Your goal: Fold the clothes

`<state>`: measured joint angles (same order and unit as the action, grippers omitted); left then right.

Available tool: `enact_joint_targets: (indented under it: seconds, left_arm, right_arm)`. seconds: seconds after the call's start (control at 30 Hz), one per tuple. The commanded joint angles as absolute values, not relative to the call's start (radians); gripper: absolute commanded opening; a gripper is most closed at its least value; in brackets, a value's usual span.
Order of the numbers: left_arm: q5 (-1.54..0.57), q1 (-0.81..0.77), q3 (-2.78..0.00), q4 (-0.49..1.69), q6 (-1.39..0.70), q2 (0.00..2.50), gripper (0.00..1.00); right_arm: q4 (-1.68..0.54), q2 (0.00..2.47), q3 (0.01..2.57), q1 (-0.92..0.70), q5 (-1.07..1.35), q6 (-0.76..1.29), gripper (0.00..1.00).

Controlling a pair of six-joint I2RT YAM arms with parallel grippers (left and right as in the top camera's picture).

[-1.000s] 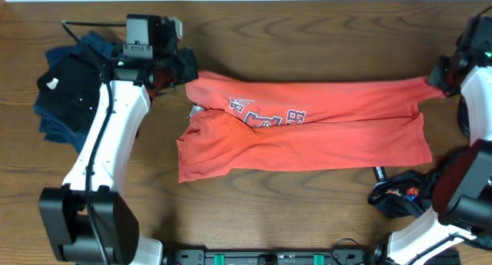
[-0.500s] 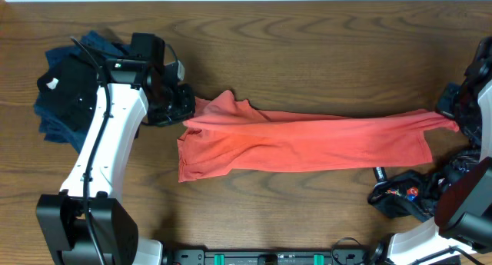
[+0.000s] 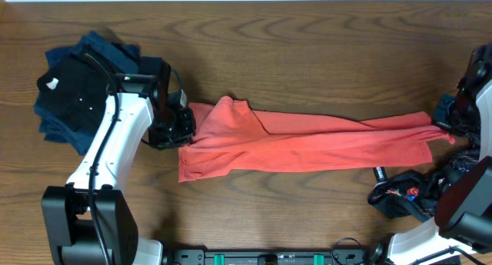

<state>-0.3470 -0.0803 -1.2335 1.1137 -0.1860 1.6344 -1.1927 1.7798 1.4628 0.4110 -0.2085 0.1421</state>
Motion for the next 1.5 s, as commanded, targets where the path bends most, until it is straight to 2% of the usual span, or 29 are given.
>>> enact_joint_targets:
  seconds: [0.0,0.13,0.23,0.27,0.47,0.67,0.87,1.47]
  left_arm:
    - [-0.32,-0.076,-1.215,1.121,-0.176,1.62,0.06]
    - [-0.32,-0.076,-1.198,1.133,-0.176,1.62,0.08]
    - [-0.301,-0.076,-1.196,1.168,-0.177,1.62,0.34]
    - [-0.293,-0.076,-1.196,1.176,-0.176,1.62,0.38]
    - [-0.28,-0.076,-1.209,1.166,-0.177,1.619,0.41]
    - [-0.42,-0.078,-1.23,1.033,-0.176,1.611,0.43]
    - [-0.434,-0.128,-1.213,0.827,-0.176,1.617,0.55]
    - [-0.404,-0.223,-1.198,0.662,-0.204,1.808,0.59]
  right_arm:
    - [-1.196,1.769,1.434,0.421,-0.209,0.156,0.02]
    - [-1.185,1.769,1.398,0.421,-0.209,0.157,0.13]
    - [-1.178,1.769,1.389,0.421,-0.209,0.157,0.2]
    - [-1.176,1.769,1.389,0.421,-0.209,0.157,0.24]
    - [-1.168,1.769,1.389,0.421,-0.196,0.164,0.29]
    - [-1.155,1.769,1.389,0.421,-0.127,0.162,0.36]
    - [-1.148,1.769,1.387,0.419,-0.097,0.157,0.42]
    - [-1.097,1.769,1.325,0.42,-0.096,0.141,0.45]
